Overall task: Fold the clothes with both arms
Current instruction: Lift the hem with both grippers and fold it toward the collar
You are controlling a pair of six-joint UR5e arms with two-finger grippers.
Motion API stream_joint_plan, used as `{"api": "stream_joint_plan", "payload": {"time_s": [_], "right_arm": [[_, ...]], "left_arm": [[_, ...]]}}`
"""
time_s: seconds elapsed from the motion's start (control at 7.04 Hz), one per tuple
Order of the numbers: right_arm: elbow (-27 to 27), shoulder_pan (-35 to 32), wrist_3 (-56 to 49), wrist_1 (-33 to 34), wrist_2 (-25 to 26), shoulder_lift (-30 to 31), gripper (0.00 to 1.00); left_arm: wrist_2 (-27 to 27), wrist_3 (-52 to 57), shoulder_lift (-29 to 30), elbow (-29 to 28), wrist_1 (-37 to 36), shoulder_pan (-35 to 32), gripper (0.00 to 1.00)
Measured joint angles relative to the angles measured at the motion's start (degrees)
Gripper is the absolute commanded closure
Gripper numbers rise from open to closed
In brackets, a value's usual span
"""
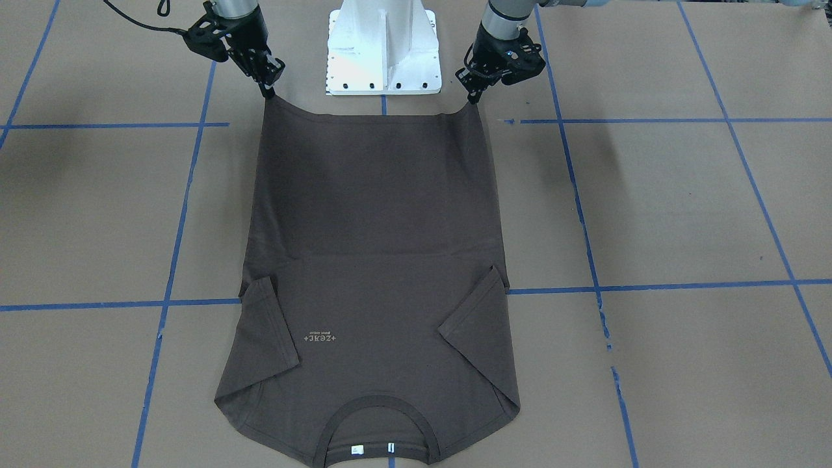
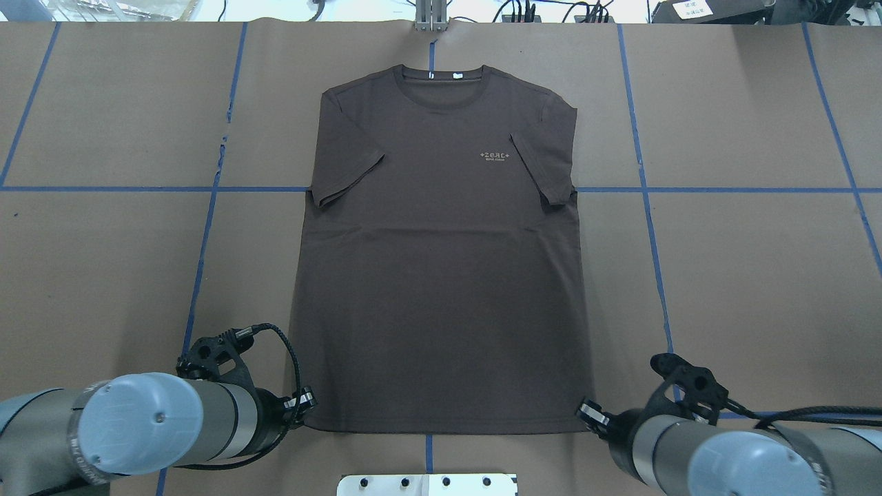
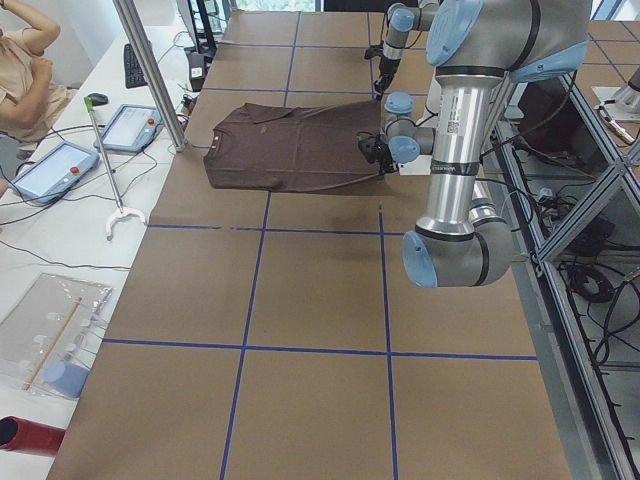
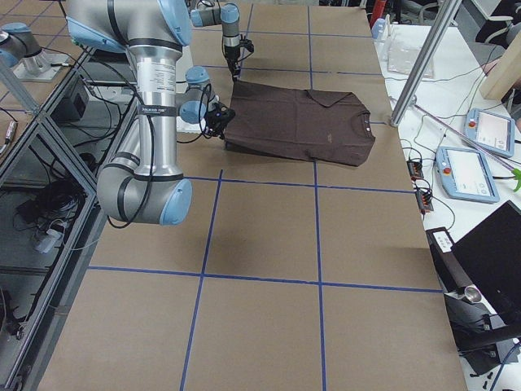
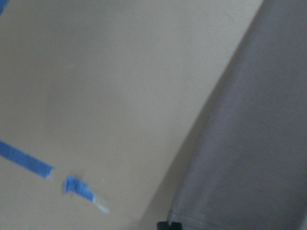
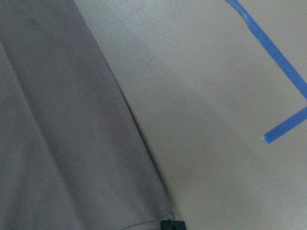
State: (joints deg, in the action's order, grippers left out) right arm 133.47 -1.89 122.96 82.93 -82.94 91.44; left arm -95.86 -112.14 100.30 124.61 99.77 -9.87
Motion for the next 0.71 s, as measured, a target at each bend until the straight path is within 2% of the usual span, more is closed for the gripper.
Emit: {"api": "stream_joint_plan", "payload": {"time_s": [0.28,0.43,0.71], "right_arm": [[6.3,1.6,-0.1,0.0,-0.8,3.5,1.00],[8.2,0.0,-0.3,0.1,-1.6,4.4,1.00],[7.4,-9.8,-5.2,0.1,-6.2,1.6,1.00]], "left_arm": [[-1.9,0.1,-0.6,5.4,0.1,0.2,1.00],[-3.7,0.6,-0.6,8.2,0.1,-0.1,1.00],[-5.4,3.0,0.7,9.4,0.1,-4.2,1.00]]}}
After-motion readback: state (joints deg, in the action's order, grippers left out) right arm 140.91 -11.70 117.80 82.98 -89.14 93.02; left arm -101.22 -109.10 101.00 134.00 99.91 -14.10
